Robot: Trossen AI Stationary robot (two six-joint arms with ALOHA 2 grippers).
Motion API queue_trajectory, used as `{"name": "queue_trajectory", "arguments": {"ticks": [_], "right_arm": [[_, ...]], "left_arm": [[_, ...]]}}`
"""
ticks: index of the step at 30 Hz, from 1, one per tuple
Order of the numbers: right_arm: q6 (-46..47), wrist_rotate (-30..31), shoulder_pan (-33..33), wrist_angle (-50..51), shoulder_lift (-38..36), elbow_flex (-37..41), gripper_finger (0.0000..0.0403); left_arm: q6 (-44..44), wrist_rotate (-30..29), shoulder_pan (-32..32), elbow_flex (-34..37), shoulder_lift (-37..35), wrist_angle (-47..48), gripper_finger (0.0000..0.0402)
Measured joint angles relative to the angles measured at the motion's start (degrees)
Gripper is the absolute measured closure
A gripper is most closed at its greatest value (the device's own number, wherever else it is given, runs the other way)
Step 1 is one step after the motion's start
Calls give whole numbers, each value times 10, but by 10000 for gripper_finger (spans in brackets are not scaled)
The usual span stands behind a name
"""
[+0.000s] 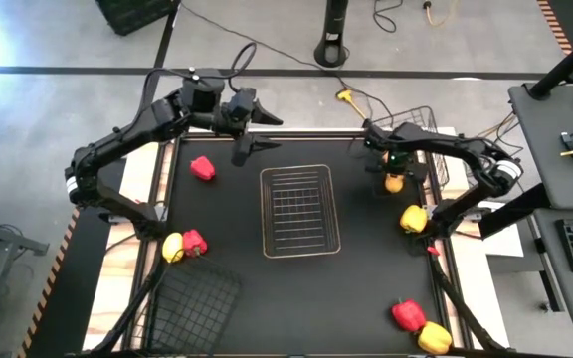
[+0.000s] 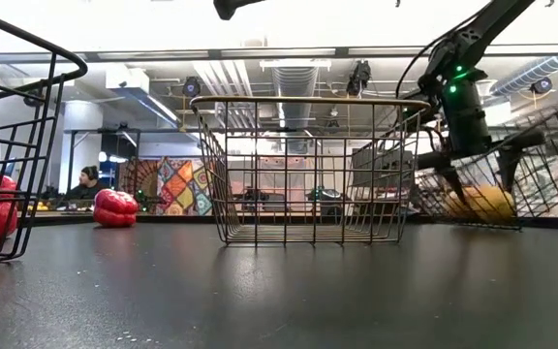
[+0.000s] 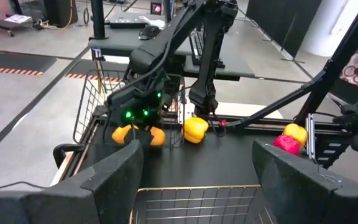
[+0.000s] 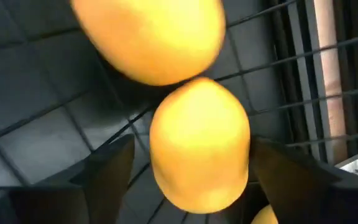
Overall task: Sort produce into baskets
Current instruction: Put the top lemon into the top black wire basket, then put the lemon into the top black wire basket
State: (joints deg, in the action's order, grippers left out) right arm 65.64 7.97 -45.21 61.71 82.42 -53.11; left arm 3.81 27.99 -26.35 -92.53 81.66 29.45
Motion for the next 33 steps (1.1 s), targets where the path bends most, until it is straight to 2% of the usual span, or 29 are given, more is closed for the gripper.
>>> {"name": "queue_trajectory", "arguments": {"ticks": [7,18,27,31,33], "right_arm": [[-11,-4,1,1,-6,-7,44],[-57,-4,5,-1,-28,-109,40],[-126,-2,32,4,-57,-229,40],[-194,2,63,-10,-72,-290,40],[-232,4,79,-30,-79,-314,40]], "left_arm": [[2,0,0,0,-1,0,118],[11,0,-2,0,-6,22,118],[48,-63,-18,0,-22,161,118],[34,-93,-19,5,-20,280,118],[-7,-95,-19,10,-15,326,118]]}}
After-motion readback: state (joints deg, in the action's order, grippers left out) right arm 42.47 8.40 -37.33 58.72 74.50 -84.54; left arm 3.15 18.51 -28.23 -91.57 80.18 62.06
